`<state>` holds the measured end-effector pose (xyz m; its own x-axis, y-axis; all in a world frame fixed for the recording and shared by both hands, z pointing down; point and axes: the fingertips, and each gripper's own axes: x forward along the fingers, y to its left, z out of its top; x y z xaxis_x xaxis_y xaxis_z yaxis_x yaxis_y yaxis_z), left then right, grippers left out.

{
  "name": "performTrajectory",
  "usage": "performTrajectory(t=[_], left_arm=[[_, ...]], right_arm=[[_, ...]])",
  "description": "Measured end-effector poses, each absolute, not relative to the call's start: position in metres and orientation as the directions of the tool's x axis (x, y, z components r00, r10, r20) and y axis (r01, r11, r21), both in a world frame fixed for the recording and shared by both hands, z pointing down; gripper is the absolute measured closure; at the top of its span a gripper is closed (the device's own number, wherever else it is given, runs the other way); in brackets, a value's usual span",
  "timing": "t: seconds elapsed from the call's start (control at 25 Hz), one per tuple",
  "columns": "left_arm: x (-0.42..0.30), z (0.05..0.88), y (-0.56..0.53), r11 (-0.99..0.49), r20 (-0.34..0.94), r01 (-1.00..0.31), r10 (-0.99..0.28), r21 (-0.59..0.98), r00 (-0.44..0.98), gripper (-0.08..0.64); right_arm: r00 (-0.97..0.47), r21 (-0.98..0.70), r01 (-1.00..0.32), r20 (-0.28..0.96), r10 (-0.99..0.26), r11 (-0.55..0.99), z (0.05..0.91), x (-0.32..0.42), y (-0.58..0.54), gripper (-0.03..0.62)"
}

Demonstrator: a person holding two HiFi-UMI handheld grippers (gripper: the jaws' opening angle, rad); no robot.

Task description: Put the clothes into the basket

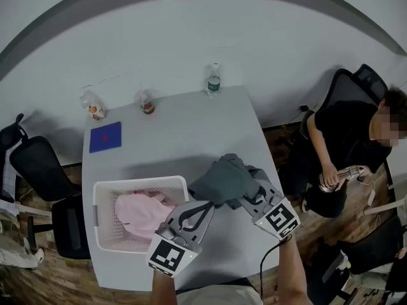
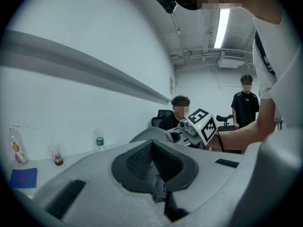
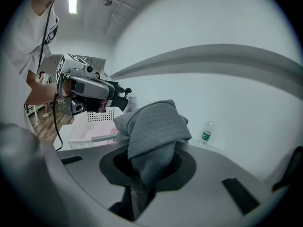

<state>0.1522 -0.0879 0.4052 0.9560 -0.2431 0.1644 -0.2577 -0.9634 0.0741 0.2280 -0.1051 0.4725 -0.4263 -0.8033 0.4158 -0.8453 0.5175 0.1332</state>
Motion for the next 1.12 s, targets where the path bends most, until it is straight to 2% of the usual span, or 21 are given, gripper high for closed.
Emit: performTrajectory(t=[0.8, 1.12], left_arm=[[0.088, 0.353, -0.064, -0.952, 0.082, -0.307, -0.307, -0.015, 0.948, 0.554], [0.063, 0.33, -0.059, -0.936, 0.045, -0.348, -0.35, -0.051, 0.935, 0.554]], right_arm=[[-0.438, 0.239, -0.849, 0.182, -0.88, 0.471, 0.34, 0.186, -0.089, 0.522], [-0.463, 0.343, -0.815, 0.097, -0.881, 0.466, 0.278, 0.163, -0.09, 0.522]])
